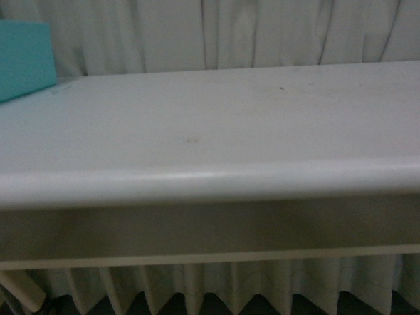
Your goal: Wind up and store yellow beetle toy
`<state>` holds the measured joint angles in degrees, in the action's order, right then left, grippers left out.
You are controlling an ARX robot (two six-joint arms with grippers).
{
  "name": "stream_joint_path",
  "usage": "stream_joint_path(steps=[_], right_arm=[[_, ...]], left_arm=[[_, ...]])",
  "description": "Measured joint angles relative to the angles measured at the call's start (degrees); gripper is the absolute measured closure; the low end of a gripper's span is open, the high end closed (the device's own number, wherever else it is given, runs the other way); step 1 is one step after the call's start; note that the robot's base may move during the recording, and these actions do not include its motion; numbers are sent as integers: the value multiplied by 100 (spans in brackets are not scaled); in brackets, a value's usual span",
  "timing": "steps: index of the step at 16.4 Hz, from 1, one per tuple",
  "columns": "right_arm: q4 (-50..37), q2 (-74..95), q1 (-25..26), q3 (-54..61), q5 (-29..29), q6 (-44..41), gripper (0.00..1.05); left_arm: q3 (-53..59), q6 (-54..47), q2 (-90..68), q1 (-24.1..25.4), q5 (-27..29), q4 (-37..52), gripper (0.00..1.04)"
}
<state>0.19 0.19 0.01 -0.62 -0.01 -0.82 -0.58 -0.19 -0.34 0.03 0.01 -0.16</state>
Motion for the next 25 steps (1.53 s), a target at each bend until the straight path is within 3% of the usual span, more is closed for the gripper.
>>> stream_joint_path(steps=[25], right_arm=[[9,0,0,0,0,2,7]], left_arm=[[2,0,0,0,0,-7,7]])
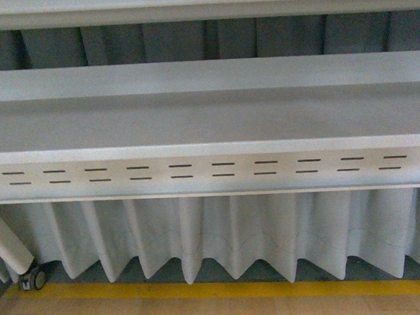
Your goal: Wind up and store yellow beetle toy
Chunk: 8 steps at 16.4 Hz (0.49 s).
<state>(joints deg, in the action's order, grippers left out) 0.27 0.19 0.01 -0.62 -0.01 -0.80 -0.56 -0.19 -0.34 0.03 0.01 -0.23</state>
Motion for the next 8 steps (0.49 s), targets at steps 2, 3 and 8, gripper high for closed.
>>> stream_joint_path(steps=[2,3,8], right_arm=[[0,0,0,0,0,0,7],[2,0,0,0,0,0,7],[0,0,0,0,0,0,7]], left_arm=[[0,0,0,0,0,0,7],[0,0,0,0,2,2,7],[0,0,0,0,0,0,7]])
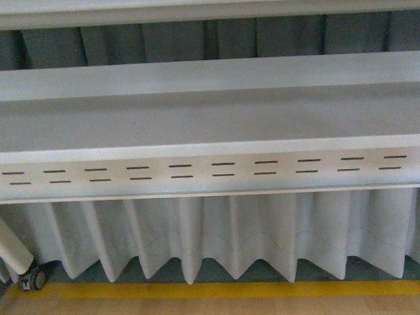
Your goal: Wind up and store yellow beetle toy
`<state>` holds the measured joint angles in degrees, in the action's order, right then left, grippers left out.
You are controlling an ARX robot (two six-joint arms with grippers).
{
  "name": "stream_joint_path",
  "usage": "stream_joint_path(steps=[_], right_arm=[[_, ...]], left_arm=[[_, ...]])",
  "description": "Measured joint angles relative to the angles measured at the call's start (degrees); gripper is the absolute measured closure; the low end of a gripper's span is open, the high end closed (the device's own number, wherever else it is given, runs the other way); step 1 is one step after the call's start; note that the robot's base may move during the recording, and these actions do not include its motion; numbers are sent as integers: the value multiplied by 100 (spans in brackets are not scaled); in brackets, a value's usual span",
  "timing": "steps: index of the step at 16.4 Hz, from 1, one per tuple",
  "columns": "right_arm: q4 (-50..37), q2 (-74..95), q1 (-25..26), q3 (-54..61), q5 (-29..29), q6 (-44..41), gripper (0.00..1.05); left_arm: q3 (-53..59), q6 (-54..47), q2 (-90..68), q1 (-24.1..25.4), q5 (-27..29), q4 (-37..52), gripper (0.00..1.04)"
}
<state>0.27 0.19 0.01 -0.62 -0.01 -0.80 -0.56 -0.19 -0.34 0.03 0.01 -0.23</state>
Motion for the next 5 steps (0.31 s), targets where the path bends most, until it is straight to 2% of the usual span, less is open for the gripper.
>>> stream_joint_path(steps=[5], right_arm=[[2,0,0,0,0,0,7]], left_arm=[[0,0,0,0,2,0,7]])
